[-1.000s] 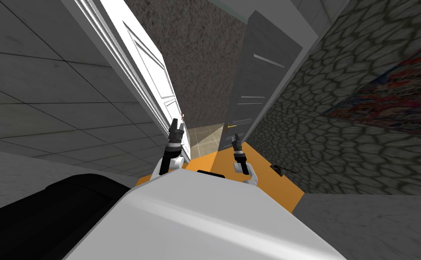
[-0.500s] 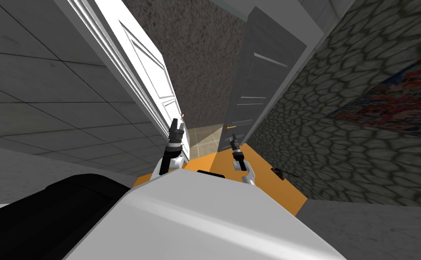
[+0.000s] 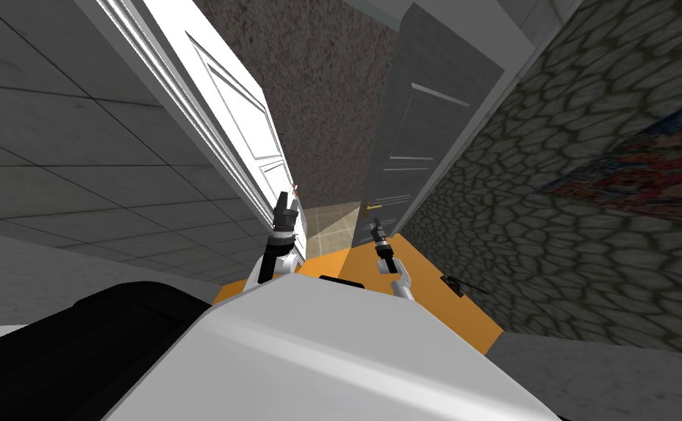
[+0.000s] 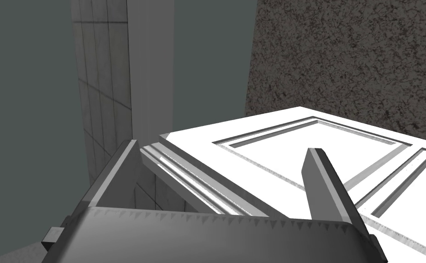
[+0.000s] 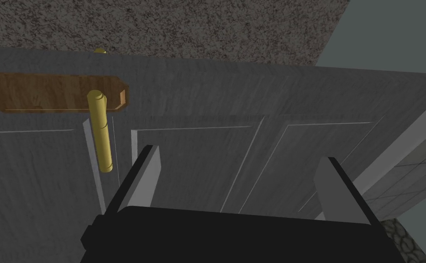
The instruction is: Push the door open
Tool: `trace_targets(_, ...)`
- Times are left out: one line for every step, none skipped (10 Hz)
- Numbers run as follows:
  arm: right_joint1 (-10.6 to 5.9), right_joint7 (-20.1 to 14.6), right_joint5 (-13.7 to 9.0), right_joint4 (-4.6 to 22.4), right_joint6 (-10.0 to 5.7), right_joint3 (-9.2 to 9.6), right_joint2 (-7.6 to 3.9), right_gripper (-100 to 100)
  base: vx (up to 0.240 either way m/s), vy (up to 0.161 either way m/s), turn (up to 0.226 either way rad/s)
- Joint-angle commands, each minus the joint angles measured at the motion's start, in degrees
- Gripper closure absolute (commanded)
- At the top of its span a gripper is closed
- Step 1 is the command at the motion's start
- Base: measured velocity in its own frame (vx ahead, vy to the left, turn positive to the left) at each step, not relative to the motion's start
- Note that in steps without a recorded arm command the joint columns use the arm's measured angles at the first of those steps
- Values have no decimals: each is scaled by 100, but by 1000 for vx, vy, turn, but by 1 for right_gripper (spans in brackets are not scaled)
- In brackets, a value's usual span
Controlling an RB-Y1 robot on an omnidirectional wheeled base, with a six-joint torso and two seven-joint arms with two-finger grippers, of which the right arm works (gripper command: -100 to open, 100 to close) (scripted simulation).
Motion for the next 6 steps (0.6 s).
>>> trace_targets(-249,-192,55,286,33,3,-71,-100,63,-105,62)
trace_targets(-249,-192,55,384,33,3,-71,-100,47,-80,34)
trace_targets(-386,-291,91,602,37,8,-102,-100,37,-64,43)
trace_targets(-524,-389,128,766,40,12,-133,-100,54,-92,56)
trace_targets(-524,-389,128,835,40,12,-133,-100,48,-73,32)
trace_targets(-661,-487,164,1052,43,17,-164,-100,43,-67,34)
